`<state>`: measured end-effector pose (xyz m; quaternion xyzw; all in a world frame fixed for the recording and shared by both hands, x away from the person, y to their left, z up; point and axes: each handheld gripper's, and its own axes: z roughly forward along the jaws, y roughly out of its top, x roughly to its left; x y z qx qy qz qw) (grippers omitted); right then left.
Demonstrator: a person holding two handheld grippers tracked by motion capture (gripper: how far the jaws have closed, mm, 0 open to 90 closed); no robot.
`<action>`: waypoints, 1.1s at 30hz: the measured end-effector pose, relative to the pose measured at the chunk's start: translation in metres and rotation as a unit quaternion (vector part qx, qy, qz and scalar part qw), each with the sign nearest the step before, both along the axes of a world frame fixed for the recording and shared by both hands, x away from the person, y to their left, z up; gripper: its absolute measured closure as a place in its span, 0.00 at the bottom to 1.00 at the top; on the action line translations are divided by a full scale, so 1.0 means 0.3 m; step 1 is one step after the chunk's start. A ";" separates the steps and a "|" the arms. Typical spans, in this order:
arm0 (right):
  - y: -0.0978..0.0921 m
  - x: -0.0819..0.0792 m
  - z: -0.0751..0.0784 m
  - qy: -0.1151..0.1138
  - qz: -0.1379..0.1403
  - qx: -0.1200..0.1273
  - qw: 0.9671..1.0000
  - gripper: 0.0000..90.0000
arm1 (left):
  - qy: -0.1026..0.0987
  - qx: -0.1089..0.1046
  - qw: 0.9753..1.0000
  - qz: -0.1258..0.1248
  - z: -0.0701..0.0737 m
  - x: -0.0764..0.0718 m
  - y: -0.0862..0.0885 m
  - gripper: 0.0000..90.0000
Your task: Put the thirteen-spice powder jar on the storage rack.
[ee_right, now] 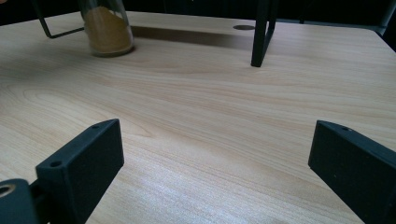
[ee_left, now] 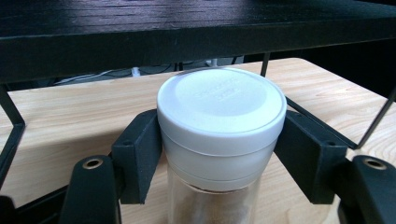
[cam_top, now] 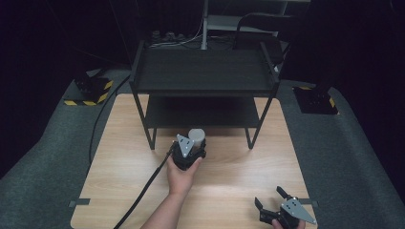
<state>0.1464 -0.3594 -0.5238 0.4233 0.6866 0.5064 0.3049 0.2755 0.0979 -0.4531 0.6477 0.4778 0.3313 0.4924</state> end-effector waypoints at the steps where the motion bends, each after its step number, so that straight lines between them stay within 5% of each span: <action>1: 0.000 0.000 0.000 0.000 0.000 0.000 1.000 0.03 | -0.001 0.000 1.000 -0.001 -0.001 -0.004 0.004 0.37; 33: 0.006 0.000 0.002 0.000 0.000 -0.007 1.000 0.03 | -0.045 -0.002 0.998 -0.048 0.054 -0.129 0.157 0.37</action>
